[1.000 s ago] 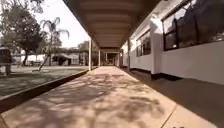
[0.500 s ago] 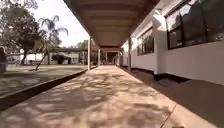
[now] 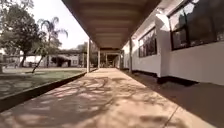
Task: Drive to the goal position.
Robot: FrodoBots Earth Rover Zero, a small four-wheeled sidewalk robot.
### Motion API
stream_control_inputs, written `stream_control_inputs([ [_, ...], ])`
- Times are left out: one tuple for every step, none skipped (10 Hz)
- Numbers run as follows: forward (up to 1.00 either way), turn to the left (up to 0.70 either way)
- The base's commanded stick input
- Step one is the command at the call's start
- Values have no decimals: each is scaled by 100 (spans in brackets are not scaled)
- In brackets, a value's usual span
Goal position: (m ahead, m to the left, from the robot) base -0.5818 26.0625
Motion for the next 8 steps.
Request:
stream_control_inputs([
  [70,-13],
  [70,0],
  [70,0],
  [70,0],
  [70,0],
  [70,0],
  [70,0],
  [70,0],
])
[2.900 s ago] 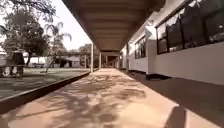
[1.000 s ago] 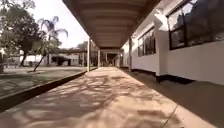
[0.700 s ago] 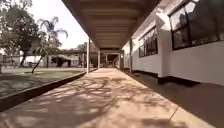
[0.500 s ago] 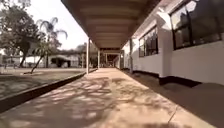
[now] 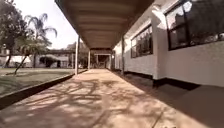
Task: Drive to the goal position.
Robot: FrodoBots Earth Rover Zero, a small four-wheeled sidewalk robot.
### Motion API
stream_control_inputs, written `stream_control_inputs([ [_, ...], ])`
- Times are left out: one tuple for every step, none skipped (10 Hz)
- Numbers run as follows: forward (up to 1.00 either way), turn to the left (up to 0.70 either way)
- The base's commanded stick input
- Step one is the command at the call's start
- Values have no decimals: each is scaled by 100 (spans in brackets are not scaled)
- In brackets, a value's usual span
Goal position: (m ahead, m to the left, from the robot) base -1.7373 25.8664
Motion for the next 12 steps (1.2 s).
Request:
stream_control_inputs([
  [70,0],
  [70,0],
  [70,0],
  [70,0],
  [70,0],
  [70,0],
  [70,0],
  [70,0],
  [70,0],
  [70,0],
  [70,0],
  [70,0],
])
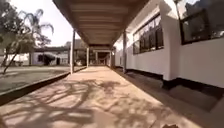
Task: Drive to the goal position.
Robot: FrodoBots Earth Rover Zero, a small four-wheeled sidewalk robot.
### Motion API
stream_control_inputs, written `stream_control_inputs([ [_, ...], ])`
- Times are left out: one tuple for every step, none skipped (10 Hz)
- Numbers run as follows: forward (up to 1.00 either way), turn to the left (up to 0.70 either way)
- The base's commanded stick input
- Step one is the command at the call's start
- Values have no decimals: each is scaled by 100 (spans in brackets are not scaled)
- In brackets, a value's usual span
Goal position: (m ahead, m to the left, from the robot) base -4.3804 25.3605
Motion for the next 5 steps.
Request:
stream_control_inputs([
  [70,0],
  [70,0],
  [70,0],
  [70,0],
  [70,0],
])
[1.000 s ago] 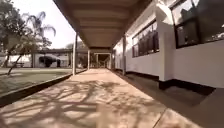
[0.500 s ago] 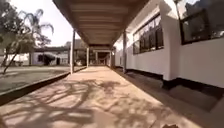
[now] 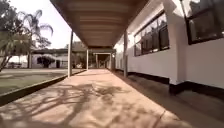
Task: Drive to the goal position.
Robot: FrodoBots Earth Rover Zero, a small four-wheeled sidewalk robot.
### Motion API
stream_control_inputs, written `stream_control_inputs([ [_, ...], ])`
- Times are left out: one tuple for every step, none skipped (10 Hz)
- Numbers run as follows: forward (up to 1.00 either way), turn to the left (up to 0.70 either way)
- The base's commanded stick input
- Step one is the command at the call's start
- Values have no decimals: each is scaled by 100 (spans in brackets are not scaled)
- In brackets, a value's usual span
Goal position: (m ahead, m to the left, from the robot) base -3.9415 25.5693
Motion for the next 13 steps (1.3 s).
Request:
stream_control_inputs([
  [70,0],
  [70,0],
  [70,0],
  [70,0],
  [70,0],
  [70,0],
  [70,0],
  [70,0],
  [70,0],
  [70,0],
  [70,0],
  [70,0],
  [70,0],
])
